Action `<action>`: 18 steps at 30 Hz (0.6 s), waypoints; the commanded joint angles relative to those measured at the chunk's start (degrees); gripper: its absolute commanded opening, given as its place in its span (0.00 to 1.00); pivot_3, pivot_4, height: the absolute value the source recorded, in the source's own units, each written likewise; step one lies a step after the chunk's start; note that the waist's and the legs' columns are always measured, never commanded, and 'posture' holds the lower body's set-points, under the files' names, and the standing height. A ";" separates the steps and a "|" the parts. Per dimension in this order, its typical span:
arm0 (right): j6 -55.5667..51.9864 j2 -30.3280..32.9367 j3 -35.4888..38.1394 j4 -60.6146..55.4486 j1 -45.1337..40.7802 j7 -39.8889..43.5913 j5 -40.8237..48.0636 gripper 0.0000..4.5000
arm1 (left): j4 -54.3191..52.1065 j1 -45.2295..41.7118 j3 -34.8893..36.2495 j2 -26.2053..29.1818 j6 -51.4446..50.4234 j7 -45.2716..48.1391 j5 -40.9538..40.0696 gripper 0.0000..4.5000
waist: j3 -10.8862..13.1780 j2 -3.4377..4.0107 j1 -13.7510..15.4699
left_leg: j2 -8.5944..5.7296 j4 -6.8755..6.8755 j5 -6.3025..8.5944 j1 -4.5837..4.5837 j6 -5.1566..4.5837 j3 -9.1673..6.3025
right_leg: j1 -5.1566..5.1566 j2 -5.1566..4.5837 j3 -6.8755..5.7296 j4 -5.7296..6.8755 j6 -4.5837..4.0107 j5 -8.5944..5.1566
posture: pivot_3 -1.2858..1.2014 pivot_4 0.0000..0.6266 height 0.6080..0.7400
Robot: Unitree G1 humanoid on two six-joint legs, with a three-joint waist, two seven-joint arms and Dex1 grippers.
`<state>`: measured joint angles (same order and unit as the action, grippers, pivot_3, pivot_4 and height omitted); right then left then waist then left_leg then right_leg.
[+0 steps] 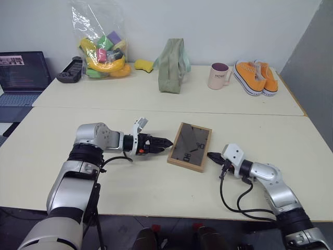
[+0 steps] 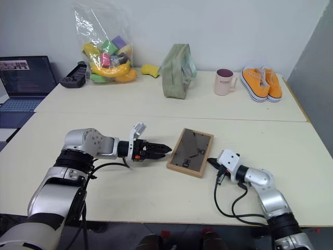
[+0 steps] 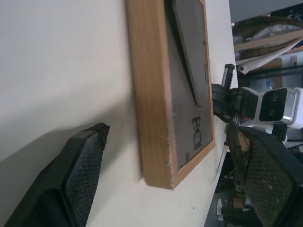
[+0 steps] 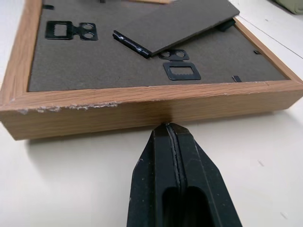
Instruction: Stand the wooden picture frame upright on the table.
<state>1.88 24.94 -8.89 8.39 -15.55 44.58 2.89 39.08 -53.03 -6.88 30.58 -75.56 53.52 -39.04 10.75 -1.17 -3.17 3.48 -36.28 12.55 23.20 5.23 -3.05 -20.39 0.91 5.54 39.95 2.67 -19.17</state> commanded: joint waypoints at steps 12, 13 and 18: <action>1.04 -7.64 -3.26 2.15 -5.15 -1.75 0.14 0.00 | 2.42 -0.34 2.05 -2.02 -0.56 2.92 5.02 0.94 | 0.00 0.00 -0.02 | 0.01 0.01 0.00 -0.01 0.00 -0.01 | 0.00 0.00 -0.01 0.00 0.00 0.00 | 0.52 0.24 1.00; 1.15 -7.96 -3.48 2.54 -5.45 -1.81 -0.12 0.00 | 2.57 -0.42 2.25 -2.14 -0.55 2.91 5.22 0.94 | 0.00 0.00 0.00 | 0.01 0.01 0.00 0.00 0.00 -0.01 | -0.01 0.00 -0.01 0.00 0.00 0.00 | 0.52 0.24 1.00; 2.26 -8.05 -3.86 4.18 -5.96 -1.64 -1.04 0.00 | 2.72 -0.62 3.13 -2.21 -0.56 3.26 6.05 0.94 | 0.00 0.00 0.06 | 0.01 0.01 0.00 0.00 0.00 -0.01 | -0.01 0.00 -0.01 0.00 0.00 0.00 | 0.52 0.24 1.00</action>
<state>2.34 16.84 -12.69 12.98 -20.65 43.18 1.79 41.10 -53.30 -4.06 28.92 -75.82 56.95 -33.87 10.75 -1.17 -3.12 3.49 -36.27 12.56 23.20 5.23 -3.06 -20.40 0.90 5.53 39.95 2.66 -19.17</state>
